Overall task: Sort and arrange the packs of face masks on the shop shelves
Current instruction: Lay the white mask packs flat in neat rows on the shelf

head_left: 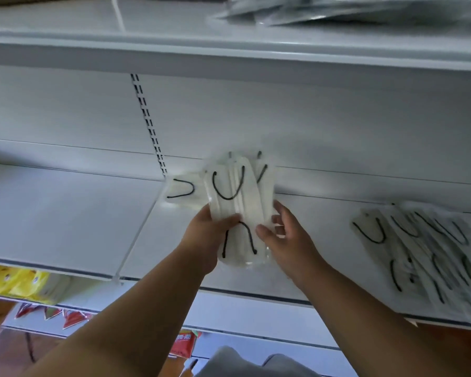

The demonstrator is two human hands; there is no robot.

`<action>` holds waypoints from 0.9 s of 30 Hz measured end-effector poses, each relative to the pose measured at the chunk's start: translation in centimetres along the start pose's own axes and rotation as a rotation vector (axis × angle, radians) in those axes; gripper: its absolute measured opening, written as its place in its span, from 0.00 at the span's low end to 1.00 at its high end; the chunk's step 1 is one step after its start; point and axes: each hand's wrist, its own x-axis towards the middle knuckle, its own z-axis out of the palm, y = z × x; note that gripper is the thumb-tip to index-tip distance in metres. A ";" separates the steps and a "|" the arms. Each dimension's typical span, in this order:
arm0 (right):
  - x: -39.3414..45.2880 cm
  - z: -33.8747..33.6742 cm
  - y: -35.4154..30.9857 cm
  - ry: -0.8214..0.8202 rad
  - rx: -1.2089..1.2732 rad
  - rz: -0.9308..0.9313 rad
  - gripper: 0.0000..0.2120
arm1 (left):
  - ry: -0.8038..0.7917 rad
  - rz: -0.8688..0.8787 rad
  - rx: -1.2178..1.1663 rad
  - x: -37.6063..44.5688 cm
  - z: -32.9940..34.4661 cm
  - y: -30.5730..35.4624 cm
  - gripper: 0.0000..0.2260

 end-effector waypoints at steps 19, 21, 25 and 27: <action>2.2 7.0 -1.0 0.118 0.127 0.051 0.15 | -0.067 0.082 -0.053 1.8 -18.6 3.5 0.30; 2.3 6.8 -0.2 0.063 0.072 0.062 0.18 | -0.074 0.061 0.190 1.9 -18.7 2.6 0.33; 1.7 6.9 1.2 0.076 0.090 0.070 0.25 | 0.026 0.078 0.435 1.4 -18.3 1.9 0.16; 1.5 6.9 1.4 0.093 0.110 0.060 0.24 | 0.048 0.119 0.530 1.4 -18.4 1.7 0.21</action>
